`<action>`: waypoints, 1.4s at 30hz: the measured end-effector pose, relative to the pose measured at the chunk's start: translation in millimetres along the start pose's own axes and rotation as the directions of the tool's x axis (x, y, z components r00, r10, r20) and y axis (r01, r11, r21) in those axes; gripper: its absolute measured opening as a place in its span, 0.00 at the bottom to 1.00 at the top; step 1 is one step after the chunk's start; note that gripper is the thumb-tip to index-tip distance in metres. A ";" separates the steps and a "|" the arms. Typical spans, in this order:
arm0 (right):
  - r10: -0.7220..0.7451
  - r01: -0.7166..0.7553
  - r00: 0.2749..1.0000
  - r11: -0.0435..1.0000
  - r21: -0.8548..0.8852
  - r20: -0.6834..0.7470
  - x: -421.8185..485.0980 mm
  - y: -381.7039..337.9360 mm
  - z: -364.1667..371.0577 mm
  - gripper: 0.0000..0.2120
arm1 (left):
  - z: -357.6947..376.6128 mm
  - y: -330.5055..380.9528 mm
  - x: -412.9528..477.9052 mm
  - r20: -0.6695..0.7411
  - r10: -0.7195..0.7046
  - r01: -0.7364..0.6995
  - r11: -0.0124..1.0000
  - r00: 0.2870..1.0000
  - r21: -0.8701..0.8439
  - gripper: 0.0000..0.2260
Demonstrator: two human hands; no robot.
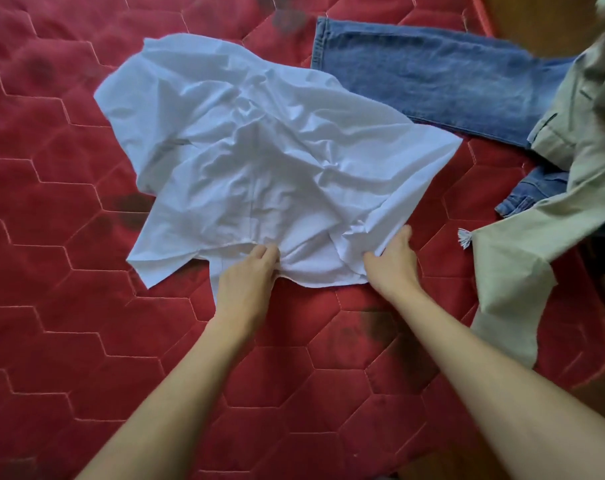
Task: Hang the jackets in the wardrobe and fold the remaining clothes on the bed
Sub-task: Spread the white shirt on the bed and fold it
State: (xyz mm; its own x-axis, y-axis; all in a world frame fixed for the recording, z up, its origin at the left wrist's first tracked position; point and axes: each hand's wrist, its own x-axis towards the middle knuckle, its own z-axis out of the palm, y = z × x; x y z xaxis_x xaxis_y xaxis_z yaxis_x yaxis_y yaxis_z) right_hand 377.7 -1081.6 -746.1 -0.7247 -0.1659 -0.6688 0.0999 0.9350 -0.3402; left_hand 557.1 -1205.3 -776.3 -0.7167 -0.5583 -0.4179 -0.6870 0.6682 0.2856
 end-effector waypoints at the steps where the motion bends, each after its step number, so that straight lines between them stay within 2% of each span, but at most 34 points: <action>1: -0.029 0.029 0.999 1.000 0.010 0.020 -7.2 -0.2 5.6 0.21 | -0.7 -3.5 1.0 0.001 -0.019 0.019 0.999 1.000 -0.044 0.05; 3: -0.097 0.096 0.990 0.995 0.014 0.100 -26.6 0.3 17.5 0.17 | -3.2 -12.0 -2.9 0.001 -0.023 0.023 0.994 1.000 -0.106 0.04; 5: -0.139 0.152 0.962 0.988 -0.038 0.237 -47.0 8.9 29.1 0.16 | -3.8 -27.3 -14.5 0.021 -0.022 0.025 0.989 1.000 -0.144 0.05; 7: -0.151 0.228 0.895 0.963 -0.142 0.419 -69.9 20.1 42.1 0.12 | -4.8 -56.4 -38.5 0.063 -0.057 0.067 0.985 0.996 -0.158 0.06; 9: -0.101 0.276 0.795 0.938 -0.208 0.598 -93.2 30.1 53.5 0.02 | -0.3 -92.8 -72.5 0.112 -0.101 0.115 0.985 0.989 -0.127 0.06; 11: -0.059 0.322 0.704 0.915 -0.244 0.708 -112.2 39.0 64.6 0.06 | 7.8 -127.5 -113.9 0.195 -0.137 0.154 0.985 0.971 -0.076 0.07; 13: -0.057 0.410 0.664 0.862 -0.299 0.745 -124.4 47.3 74.3 0.08 | 14.3 -153.4 -156.1 0.294 -0.195 0.211 0.977 0.936 -0.022 0.06; 15: -0.091 0.474 0.680 0.811 -0.342 0.728 -131.7 48.1 81.4 0.07 | 16.8 -172.2 -193.7 0.331 -0.301 0.325 0.945 0.894 -0.018 0.06; 17: -0.131 0.472 0.706 0.820 -0.325 0.696 -135.5 44.3 89.2 0.06 | 16.8 -184.5 -222.0 0.309 -0.411 0.452 0.889 0.858 -0.072 0.07; 21: -0.321 0.524 0.788 0.797 -0.299 0.525 -148.2 23.0 110.2 0.05 | 17.4 -192.7 -256.5 0.278 -0.477 0.524 0.842 0.834 -0.127 0.10; 24: -0.372 0.485 0.862 0.804 -0.344 0.345 -161.4 -1.7 133.0 0.22 | 20.4 -204.1 -276.9 0.270 -0.558 0.591 0.804 0.785 -0.059 0.13; 26: -0.358 0.430 0.899 0.830 -0.356 0.251 -165.1 -23.4 148.7 0.32 | 22.8 -227.6 -290.3 0.255 -0.678 0.705 0.709 0.689 -0.020 0.14; 28: -0.359 0.410 0.911 0.846 -0.340 0.203 -163.3 -47.7 163.3 0.39 | 20.7 -258.4 -304.5 0.233 -0.807 0.827 0.562 0.543 0.021 0.16; 31: -0.444 0.479 0.878 0.801 -0.360 0.179 -157.0 -80.8 180.1 0.43 | 5.9 -299.9 -317.5 0.118 -0.926 0.924 0.370 0.359 0.093 0.17; 33: -0.532 0.551 0.831 0.745 -0.376 0.164 -152.9 -99.6 186.8 0.45 | -6.7 -316.8 -313.1 0.006 -0.952 0.952 0.305 0.305 0.032 0.23; 34: -0.564 0.576 0.811 0.720 -0.386 0.158 -149.8 -109.6 189.4 0.46 | -14.3 -319.5 -306.0 -0.044 -0.948 0.948 0.316 0.314 -0.046 0.27; 35: -0.585 0.593 0.796 0.703 -0.393 0.154 -145.6 -119.6 191.7 0.46 | -19.9 -319.5 -295.5 -0.106 -0.926 0.918 0.375 0.363 -0.131 0.30; 37: -0.605 0.625 0.775 0.692 -0.361 0.182 -135.9 -139.0 196.8 0.47 | -28.8 -309.7 -263.3 -0.236 -0.818 0.783 0.572 0.524 -0.245 0.29; 39: -0.557 0.617 0.787 0.721 -0.316 0.265 -130.2 -153.9 200.1 0.46 | -34.5 -289.7 -220.7 -0.306 -0.668 0.607 0.744 0.678 -0.280 0.27; 41: -0.494 0.605 0.793 0.705 -0.370 0.357 -131.3 -159.0 200.9 0.39 | -37.5 -260.9 -177.4 -0.327 -0.533 0.445 0.841 0.780 -0.309 0.25; 42: -0.483 0.622 0.779 0.674 -0.399 0.399 -133.4 -157.0 201.6 0.30 | -38.4 -244.4 -158.9 -0.327 -0.477 0.376 0.867 0.816 -0.327 0.26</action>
State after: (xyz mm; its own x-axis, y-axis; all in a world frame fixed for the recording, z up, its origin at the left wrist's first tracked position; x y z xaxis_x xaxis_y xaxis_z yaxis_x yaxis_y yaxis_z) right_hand 596.1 -1269.5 -736.7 -0.3406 -0.7063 -0.6206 -0.6555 0.6515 -0.3818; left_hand 834.3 -1298.8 -746.6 -0.2960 -0.9350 -0.1953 -0.9044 0.2086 0.3721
